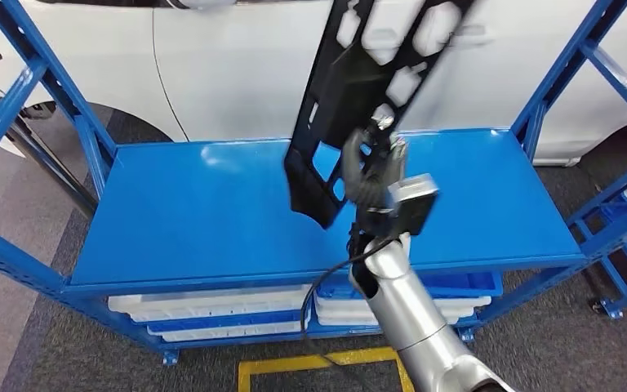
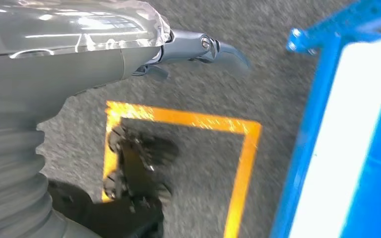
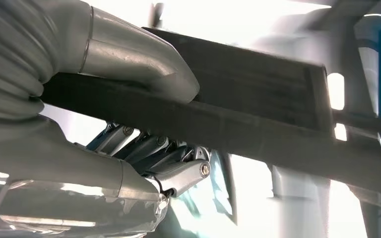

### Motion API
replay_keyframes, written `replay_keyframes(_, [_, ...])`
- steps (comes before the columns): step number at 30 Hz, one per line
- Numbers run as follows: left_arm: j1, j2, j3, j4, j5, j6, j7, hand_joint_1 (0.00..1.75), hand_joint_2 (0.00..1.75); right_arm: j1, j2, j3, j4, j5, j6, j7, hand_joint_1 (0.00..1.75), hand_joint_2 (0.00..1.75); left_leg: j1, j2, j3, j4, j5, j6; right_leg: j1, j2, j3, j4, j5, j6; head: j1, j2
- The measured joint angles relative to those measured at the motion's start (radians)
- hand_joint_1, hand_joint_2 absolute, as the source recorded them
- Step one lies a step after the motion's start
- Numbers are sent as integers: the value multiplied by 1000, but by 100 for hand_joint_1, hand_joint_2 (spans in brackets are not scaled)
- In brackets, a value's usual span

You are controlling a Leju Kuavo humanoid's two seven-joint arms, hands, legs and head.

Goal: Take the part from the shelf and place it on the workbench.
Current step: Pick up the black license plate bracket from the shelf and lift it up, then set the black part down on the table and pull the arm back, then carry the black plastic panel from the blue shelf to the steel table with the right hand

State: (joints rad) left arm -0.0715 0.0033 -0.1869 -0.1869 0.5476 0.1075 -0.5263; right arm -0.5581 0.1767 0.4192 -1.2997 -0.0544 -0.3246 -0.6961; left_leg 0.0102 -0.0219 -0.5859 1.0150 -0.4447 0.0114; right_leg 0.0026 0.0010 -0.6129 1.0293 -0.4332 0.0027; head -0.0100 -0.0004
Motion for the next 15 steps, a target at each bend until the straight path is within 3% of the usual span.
replay_keyframes(2, [8, 4, 13, 0, 1, 2, 4, 0, 175, 46, -21, 4, -132, -138, 183, 9, 175, 175, -1, 5, 1, -2, -2, -11, 1, 4, 2, -13, -3, -6, 0, 0])
replay_keyframes(4, [9, 8, 20, 0, -2, 5, 5, 0, 175, 85, -34, 19, -218, -138, 326, 4, 175, 175, 0, 11, -3, 13, -17, -21, -5, 7, 6, -19, 0, -15, 0, 0])
replay_keyframes(6, [8, 10, 24, 0, -7, 9, 5, 0, 175, 109, -44, 44, -267, -122, 425, 3, 175, 175, 2, 14, -39, 96, -66, -29, -7, 5, 12, -24, -1, -24, 0, 0])
replay_keyframes(8, [8, 11, 28, 0, -9, 10, 4, 0, 175, 140, -56, 73, -296, -106, 498, 2, 175, 175, 3, 15, -102, 228, -124, -35, -4, 3, 15, -23, -4, -30, 0, 0])
replay_keyframes(9, [9, 11, 30, 0, -11, 11, 4, 0, 175, 156, -62, 88, -305, -96, 529, 1, 175, 175, 3, 15, -125, 273, -135, -37, -2, 3, 16, -23, -5, -32, 0, 0])
replay_keyframes(10, [10, 12, 32, 0, -13, 10, 3, 0, 175, 171, -67, 106, -311, -86, 559, 1, 175, 175, 3, 15, -130, 279, -127, -37, -1, 3, 16, -22, -6, -32, 0, 0])
replay_keyframes(11, [11, 13, 33, 0, -15, 9, 3, 0, 175, 182, -72, 125, -314, -79, 590, 1, 175, 175, 3, 15, -115, 246, -100, -35, 0, 4, 18, -22, -7, -32, 0, 0])
replay_keyframes(13, [10, 17, 35, 0, -19, 4, 1, 0, 175, 198, -79, 165, -316, -71, 634, 0, 175, 175, 2, 15, -48, 111, -35, -28, 2, 7, 21, -19, -11, -29, 0, 0])
replay_keyframes(15, [8, 20, 35, 0, -23, -4, -6, 0, 175, 208, -84, 209, -312, -58, 654, 0, 175, 175, -2, 14, -2, 18, -7, -18, 6, 8, 21, -15, -14, -22, 0, 0])
